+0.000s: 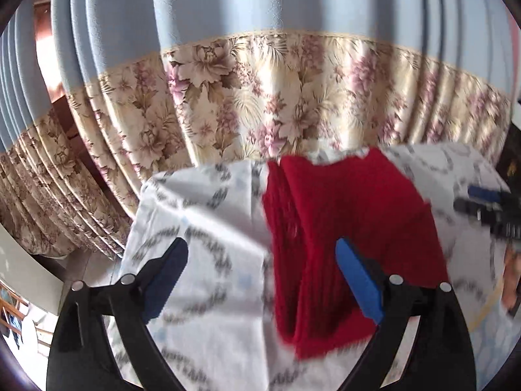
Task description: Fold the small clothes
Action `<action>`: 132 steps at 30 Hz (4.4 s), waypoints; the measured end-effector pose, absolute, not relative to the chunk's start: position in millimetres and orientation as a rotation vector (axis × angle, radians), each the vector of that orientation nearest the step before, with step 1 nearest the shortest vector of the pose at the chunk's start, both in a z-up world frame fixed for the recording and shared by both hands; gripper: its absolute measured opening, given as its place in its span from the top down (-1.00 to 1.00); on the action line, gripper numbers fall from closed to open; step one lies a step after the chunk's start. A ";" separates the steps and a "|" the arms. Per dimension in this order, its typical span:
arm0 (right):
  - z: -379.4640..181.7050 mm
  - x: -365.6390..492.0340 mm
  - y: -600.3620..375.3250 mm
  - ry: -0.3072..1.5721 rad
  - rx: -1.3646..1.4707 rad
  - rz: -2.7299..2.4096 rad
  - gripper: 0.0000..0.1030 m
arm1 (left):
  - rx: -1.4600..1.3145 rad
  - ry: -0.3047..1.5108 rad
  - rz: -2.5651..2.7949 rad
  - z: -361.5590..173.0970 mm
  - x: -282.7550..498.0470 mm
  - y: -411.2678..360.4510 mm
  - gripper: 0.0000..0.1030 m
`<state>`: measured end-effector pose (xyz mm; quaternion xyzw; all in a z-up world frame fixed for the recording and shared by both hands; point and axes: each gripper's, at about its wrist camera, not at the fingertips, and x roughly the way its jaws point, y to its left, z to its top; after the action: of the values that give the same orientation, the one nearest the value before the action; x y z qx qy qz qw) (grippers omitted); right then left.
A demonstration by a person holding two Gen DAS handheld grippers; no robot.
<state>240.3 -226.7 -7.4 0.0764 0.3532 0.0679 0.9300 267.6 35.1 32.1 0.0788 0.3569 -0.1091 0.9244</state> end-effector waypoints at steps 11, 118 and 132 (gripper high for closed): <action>-10.7 299.1 -210.5 0.743 0.126 0.142 -0.71 | 0.312 0.833 -0.225 -1.6 359.1 -33.0 -0.79; -12.2 266.3 -212.8 0.663 0.160 0.309 -0.02 | -0.230 0.810 -0.402 -33.6 273.3 -23.2 0.24; 37.9 200.5 -384.9 0.638 0.016 0.166 -0.02 | -0.212 0.777 -0.512 8.0 236.4 -210.2 0.24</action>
<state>200.5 -384.9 37.9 0.0076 0.3131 0.0815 0.9462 236.4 -210.2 8.0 -0.1022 0.3739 -0.2462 0.8883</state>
